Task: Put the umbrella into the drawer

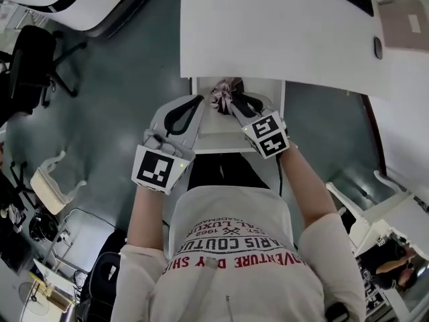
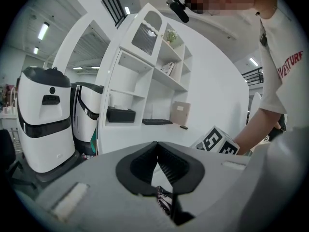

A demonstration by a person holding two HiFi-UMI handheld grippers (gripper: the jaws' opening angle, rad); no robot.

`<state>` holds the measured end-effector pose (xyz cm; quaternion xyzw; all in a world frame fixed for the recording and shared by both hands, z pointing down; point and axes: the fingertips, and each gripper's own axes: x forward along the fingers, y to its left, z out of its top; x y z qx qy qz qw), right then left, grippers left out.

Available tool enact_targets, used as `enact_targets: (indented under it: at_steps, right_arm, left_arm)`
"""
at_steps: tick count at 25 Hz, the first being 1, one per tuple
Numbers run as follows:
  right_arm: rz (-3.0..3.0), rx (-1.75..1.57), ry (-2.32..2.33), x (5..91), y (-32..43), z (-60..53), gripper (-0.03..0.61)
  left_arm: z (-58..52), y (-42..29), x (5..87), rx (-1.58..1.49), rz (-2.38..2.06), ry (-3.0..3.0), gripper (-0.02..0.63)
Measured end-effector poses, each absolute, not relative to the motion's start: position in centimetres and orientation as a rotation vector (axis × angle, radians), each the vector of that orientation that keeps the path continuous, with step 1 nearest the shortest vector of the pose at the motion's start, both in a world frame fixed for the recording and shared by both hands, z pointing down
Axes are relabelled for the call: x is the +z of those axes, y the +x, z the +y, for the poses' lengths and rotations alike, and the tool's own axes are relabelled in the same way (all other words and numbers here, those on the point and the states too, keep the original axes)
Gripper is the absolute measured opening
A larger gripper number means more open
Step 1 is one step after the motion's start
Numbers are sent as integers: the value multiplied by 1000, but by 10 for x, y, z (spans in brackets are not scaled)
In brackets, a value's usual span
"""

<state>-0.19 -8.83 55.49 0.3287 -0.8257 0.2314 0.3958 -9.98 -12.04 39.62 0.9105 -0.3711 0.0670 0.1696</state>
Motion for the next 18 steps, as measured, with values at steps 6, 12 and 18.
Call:
enact_targets:
  at_steps: [6, 12, 18]
  right_arm:
    - [-2249, 526, 967, 474, 5, -93, 20]
    - [-2373, 466, 1118, 396, 27, -92, 0]
    - [-2512, 237, 1254, 303, 50, -84, 0]
  left_arm:
    - [-101, -84, 352, 190, -1066, 2644, 8]
    - [-91, -70, 313, 212, -1144, 2672, 8]
    - [-80, -74, 268, 206, -1277, 2652, 8]
